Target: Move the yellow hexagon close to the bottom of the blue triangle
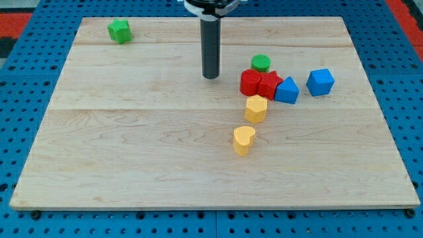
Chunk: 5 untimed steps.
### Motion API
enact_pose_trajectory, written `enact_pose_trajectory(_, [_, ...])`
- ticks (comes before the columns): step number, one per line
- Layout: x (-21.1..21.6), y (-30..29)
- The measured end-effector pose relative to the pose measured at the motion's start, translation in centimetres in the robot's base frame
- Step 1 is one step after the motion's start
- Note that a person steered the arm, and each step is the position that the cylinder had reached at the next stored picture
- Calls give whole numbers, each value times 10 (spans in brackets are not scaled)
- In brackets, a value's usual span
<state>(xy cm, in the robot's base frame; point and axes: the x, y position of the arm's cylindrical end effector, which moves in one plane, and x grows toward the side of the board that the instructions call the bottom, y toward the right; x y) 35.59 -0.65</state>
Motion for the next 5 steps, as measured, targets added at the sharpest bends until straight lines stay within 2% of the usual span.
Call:
enact_pose_trajectory(1, [-25, 50])
enact_pose_trajectory(3, [-21, 123])
enact_pose_trajectory(4, [-16, 39])
enact_pose_trajectory(5, [9, 4])
